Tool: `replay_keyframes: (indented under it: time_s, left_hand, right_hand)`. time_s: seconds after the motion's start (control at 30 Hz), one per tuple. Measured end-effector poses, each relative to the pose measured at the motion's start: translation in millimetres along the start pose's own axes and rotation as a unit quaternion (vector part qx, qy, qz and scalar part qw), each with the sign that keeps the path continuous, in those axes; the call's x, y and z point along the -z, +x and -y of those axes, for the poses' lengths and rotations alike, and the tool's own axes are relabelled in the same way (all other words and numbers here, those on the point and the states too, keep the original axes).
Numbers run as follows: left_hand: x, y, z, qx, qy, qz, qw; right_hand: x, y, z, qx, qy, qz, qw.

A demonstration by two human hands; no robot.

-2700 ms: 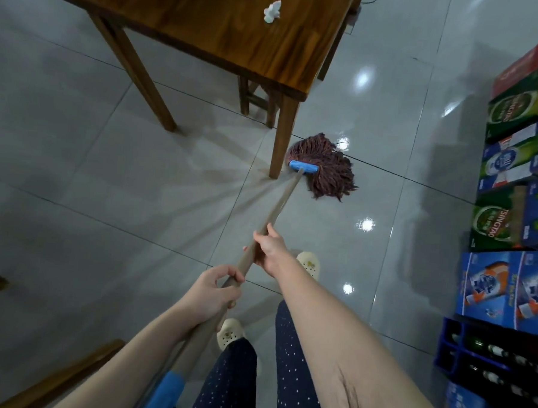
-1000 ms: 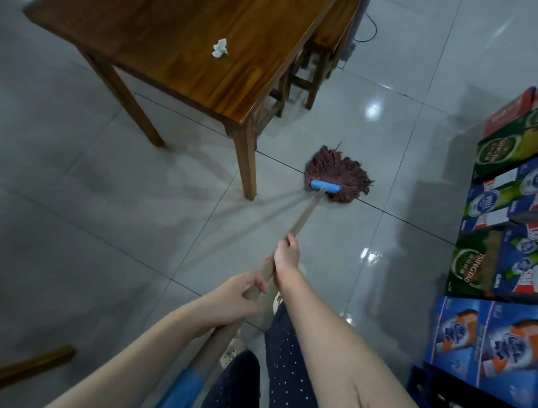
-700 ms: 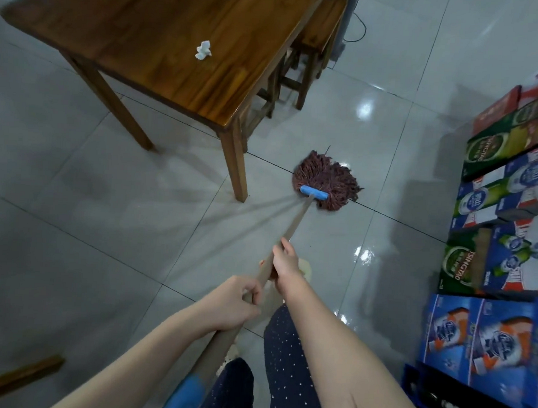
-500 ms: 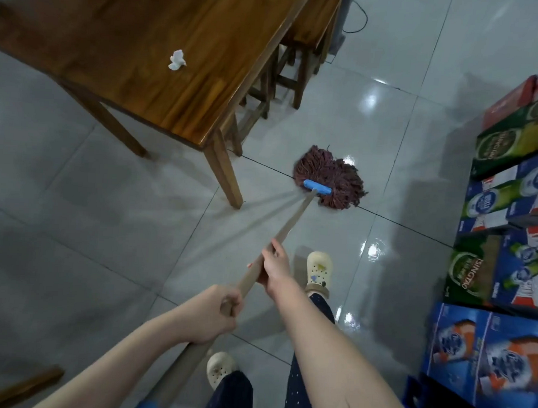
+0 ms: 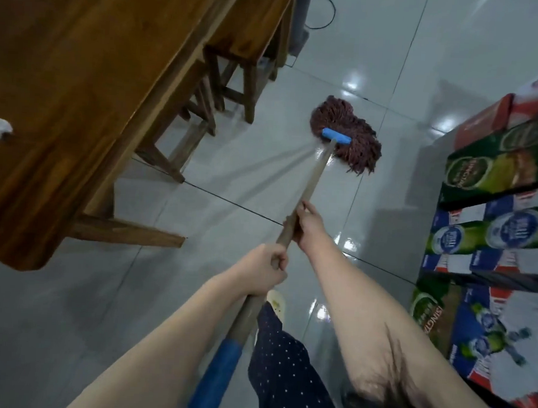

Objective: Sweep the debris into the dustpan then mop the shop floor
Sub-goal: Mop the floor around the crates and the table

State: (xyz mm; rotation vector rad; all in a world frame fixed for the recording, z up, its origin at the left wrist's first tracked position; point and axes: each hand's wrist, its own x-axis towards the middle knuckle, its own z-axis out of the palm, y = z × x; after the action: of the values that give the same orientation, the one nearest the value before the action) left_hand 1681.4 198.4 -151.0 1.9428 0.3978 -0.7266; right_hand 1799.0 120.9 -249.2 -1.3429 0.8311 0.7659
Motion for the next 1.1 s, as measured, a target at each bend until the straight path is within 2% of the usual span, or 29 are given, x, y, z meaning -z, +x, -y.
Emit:
replay_keyframes:
  time_s: [0.13, 0.27, 0.37, 0.53, 0.9, 1.1]
  left_hand:
    - [10.5, 57.2, -55.7, -0.011, -0.059, 0.001, 0.998]
    - [9.6, 44.6, -70.0, 0.03, -0.122, 0.023, 0.992]
    - [9.5, 7.9, -58.4, 0.068, -0.173, 0.025, 0.982]
    - [22.9, -59.2, -25.4, 0.105, -0.18, 0.039, 0.977]
    - [11.0, -236.2, 60.0, 0.081, -0.101, 0.052, 0.99]
    - [11.8, -284.8, 82.2, 0.082, -0.097, 0.063, 0.99]
  right_hand:
    - [12.7, 33.4, 69.0, 0.025, 0.014, -0.038, 0.999]
    - [10.1, 23.5, 70.9, 0.035, -0.035, -0.049, 0.998]
    - [-0.4, 1.9, 45.9, 0.045, -0.055, -0.061, 0.996]
    - [-24.7, -52.4, 3.0, 0.044, -0.036, -0.063, 0.996]
    - [-40.1, -181.0, -157.9, 0.053, -0.054, -0.075, 0.994]
    - [-46.4, -226.4, -199.7, 0.07, -0.043, -0.067, 0.994]
